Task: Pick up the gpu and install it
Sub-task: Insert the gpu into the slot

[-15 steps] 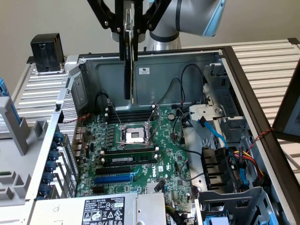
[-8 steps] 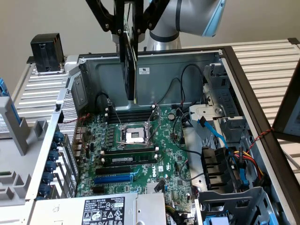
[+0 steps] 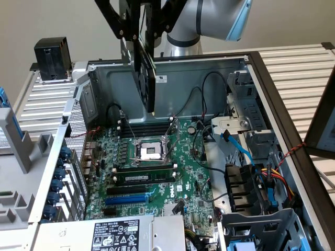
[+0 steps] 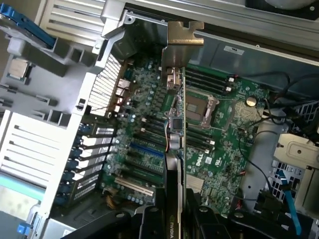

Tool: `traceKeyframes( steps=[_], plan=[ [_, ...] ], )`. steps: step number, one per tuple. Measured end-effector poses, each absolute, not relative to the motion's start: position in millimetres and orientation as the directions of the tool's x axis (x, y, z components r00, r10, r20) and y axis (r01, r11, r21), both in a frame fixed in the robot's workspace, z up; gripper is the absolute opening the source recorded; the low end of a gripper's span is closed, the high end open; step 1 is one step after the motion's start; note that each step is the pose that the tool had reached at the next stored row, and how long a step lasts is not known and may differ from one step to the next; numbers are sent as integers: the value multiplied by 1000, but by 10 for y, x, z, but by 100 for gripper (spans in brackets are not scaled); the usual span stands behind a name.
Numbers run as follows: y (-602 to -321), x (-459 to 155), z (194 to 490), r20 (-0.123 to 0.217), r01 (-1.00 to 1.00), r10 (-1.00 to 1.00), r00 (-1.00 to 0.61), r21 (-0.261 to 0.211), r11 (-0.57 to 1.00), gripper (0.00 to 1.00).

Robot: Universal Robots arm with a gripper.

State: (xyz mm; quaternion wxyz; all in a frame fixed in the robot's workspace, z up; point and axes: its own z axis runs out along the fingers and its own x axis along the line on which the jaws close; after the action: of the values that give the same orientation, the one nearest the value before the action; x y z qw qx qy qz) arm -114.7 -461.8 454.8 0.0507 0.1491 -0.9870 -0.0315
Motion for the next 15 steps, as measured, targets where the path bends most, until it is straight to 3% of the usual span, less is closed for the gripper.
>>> traceKeyframes(
  steps=[15],
  plan=[
    [-4618, -1147, 4469, 83, -537, -544, -835, 93, 838, 26]
  ],
)
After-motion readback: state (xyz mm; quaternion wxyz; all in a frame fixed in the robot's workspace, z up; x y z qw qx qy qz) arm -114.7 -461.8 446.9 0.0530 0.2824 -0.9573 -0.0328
